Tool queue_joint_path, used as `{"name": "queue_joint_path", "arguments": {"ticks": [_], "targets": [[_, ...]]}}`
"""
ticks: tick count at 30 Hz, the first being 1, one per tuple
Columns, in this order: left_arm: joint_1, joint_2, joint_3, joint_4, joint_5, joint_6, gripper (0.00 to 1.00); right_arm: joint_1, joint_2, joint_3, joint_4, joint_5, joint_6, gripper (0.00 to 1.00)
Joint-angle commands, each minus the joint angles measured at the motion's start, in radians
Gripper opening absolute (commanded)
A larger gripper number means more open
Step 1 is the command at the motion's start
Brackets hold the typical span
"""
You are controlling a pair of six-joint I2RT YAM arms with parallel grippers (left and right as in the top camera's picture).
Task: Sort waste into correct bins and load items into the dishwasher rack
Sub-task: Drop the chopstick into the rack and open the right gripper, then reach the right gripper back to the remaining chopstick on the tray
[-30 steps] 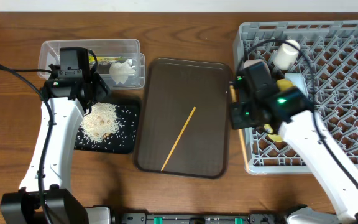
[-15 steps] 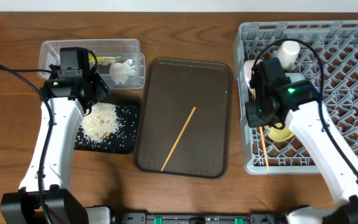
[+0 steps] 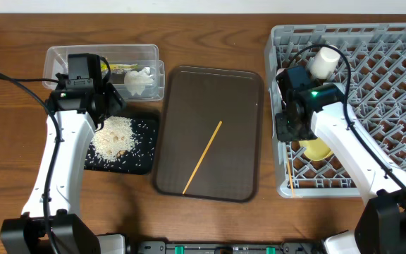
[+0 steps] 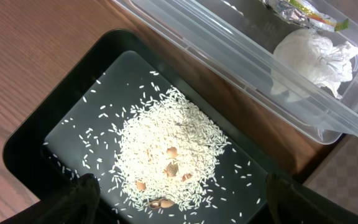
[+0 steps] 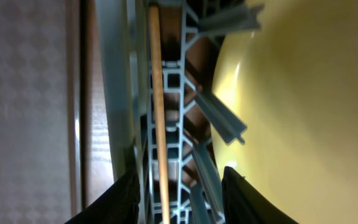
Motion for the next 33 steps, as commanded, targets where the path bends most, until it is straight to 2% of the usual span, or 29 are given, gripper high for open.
{"name": "queue_joint_path", "arguments": {"ticks": [1,5,6,9,13,19,23,33], "targets": [[0.006,0.002,-0.01,-0.003,-0.005,-0.009,0.88,-0.006,-0.045,0.018,0.025,0.016,0.013,0.4],[0.006,0.002,-0.01,-0.003,-0.005,-0.009,0.88,0.008,-0.113,0.046,0.112,-0.014,-0.003,0.38],[0.006,0.002,-0.01,-0.003,-0.005,-0.009,0.88,0.016,-0.127,0.047,0.152,-0.044,-0.02,0.4],[0.006,0.002,-0.01,-0.003,-0.005,-0.009,0.88,0.061,-0.152,0.047,0.289,-0.156,-0.044,0.56],[0.006,0.002,-0.01,-0.003,-0.005,-0.009,0.88,0.146,-0.126,0.045,0.421,-0.251,-0.043,0.56],[0.006,0.002,-0.01,-0.007,-0.005,-0.009,0.88,0.28,0.011,0.045,0.449,-0.251,0.091,0.59],[0.006,0.002,-0.01,-0.007,-0.005,-0.009,0.88,0.354,0.133,0.05,0.448,-0.252,0.115,0.61],[0.006,0.002,-0.01,-0.019,-0.005,-0.009,0.88,0.426,0.357,0.125,0.426,-0.276,0.16,0.59]]}}
